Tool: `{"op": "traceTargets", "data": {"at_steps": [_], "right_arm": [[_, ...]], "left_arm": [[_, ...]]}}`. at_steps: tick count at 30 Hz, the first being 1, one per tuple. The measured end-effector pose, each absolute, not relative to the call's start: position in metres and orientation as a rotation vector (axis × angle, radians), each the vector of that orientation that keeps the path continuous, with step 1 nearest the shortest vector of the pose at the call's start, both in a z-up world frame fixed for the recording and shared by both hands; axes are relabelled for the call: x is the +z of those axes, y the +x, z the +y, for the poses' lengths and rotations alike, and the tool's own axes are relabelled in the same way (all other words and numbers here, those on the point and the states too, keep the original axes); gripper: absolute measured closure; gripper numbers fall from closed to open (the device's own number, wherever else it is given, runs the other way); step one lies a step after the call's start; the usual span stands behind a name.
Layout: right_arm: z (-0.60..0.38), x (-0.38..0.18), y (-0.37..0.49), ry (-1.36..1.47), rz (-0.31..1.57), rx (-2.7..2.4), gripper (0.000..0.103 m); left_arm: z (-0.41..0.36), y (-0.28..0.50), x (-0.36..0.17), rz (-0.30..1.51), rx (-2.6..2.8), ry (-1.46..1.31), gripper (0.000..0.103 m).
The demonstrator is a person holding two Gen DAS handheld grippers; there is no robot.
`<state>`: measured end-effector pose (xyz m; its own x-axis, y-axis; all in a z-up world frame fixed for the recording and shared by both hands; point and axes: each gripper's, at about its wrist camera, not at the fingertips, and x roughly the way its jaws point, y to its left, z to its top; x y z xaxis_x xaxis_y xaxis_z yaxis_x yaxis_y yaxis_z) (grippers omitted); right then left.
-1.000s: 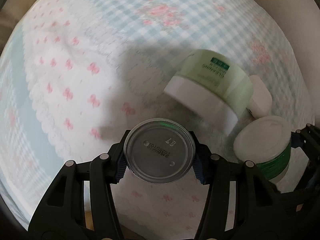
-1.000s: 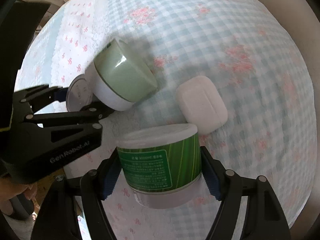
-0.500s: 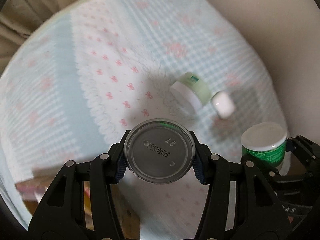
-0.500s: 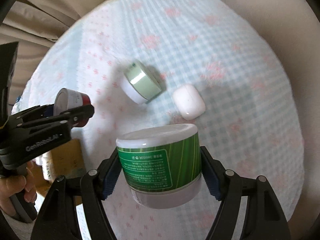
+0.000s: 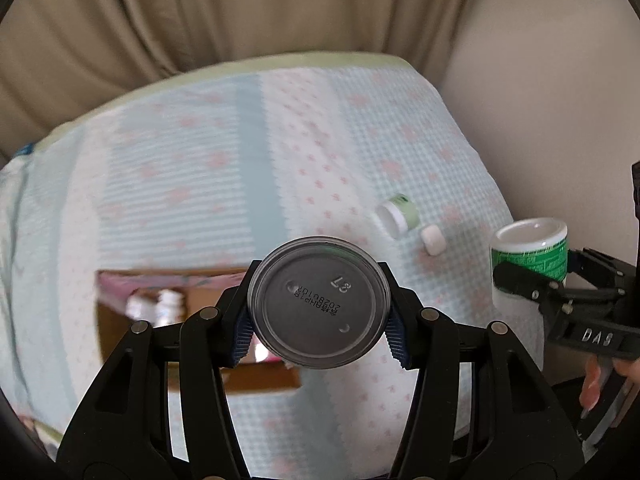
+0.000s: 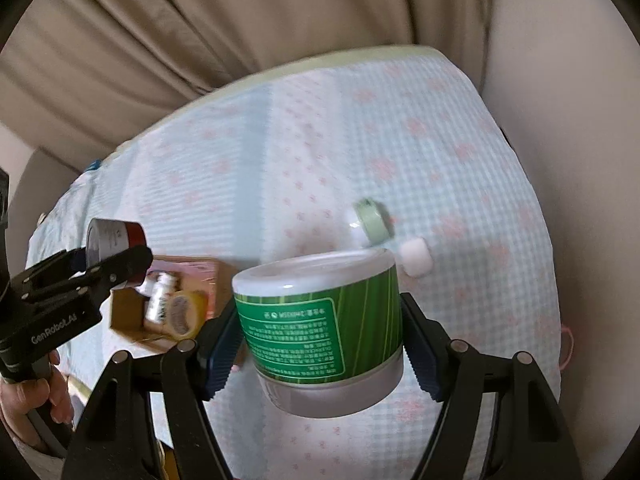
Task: Organize rigid objects
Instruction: 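Carry the tin and green-labelled jar over the cardboard box with both tools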
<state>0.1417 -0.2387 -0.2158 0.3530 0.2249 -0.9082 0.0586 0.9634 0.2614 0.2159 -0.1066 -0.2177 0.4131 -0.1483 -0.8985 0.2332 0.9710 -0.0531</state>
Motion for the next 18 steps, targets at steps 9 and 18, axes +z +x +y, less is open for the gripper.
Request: {"op": "traceTargets", "data": {"at_steps": [9, 18], "right_arm": [[-0.156, -0.184, 0.134, 0.266, 1.143, 0.244, 0.034], [-0.073, -0.181, 0.116, 0.26, 1.154, 0.216, 0.034]], "left_arm": [[-0.009, 0.177, -0.195, 1.09, -0.142, 0.047, 0.053], [0.096, 0.17, -0.209, 1.128, -0.198, 0.019, 0.053]]}}
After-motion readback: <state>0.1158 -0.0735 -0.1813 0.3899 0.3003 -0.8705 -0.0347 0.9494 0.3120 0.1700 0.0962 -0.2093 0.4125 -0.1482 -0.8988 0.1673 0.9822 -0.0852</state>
